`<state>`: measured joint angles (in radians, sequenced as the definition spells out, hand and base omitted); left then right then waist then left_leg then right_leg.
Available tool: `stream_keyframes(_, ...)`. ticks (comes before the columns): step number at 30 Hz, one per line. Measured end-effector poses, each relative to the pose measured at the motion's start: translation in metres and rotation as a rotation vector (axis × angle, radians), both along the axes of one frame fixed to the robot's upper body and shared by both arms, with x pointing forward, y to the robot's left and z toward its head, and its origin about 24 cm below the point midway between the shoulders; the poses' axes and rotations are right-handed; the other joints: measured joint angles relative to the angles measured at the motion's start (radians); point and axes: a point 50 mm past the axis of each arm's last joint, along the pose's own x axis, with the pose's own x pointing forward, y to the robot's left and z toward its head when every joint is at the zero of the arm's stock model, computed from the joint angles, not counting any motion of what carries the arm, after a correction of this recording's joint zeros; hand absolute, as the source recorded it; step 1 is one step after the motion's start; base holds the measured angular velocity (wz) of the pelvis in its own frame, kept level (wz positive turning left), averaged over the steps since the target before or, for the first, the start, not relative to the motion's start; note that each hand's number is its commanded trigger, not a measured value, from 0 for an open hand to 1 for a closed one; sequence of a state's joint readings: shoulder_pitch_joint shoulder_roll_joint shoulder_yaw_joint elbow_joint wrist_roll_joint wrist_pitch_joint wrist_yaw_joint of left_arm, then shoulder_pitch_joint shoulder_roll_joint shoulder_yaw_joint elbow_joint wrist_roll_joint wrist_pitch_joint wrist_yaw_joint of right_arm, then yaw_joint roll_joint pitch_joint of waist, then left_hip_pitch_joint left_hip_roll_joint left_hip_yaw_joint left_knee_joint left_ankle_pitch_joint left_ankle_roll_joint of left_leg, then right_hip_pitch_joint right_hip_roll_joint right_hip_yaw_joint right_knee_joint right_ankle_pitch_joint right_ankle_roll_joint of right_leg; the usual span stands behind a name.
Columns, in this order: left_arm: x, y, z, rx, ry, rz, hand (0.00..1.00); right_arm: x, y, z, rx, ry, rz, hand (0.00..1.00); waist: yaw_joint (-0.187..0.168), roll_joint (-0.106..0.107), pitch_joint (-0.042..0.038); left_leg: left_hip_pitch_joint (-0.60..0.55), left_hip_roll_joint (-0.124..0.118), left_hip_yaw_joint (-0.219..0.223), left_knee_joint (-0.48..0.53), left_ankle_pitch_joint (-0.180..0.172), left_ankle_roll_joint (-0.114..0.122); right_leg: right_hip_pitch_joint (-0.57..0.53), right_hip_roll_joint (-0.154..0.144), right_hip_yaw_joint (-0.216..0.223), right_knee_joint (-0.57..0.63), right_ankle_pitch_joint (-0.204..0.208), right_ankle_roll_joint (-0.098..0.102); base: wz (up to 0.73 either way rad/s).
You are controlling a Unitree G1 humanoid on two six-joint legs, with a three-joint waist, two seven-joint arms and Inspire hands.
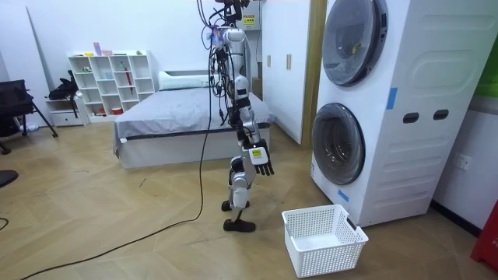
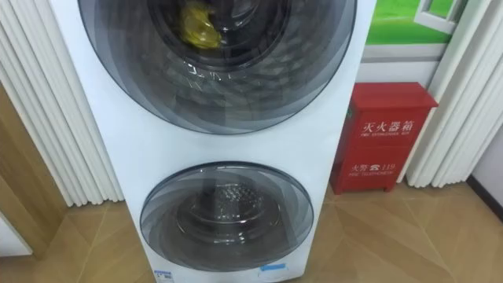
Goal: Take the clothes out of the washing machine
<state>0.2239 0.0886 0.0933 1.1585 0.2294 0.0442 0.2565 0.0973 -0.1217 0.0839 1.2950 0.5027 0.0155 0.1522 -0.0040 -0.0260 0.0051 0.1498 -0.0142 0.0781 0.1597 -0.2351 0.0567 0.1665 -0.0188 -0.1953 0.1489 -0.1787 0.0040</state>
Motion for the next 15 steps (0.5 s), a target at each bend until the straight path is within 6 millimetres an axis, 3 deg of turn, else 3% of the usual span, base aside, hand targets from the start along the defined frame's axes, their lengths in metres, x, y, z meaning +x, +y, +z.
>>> stream_keyframes(15, -0.0039, 0.0009, 0.0000, 0.009, 0.026, 0.004, 0.00, -0.0027, 0.0004, -0.0004, 0.004, 0.011, -0.038, 0.00, 0.009, 0.002, 0.0009, 0.003, 0.001, 0.000, 0.003, -0.002, -0.003, 0.008, 0.002, 0.002, -0.013, 0.000, 0.000, 0.00)
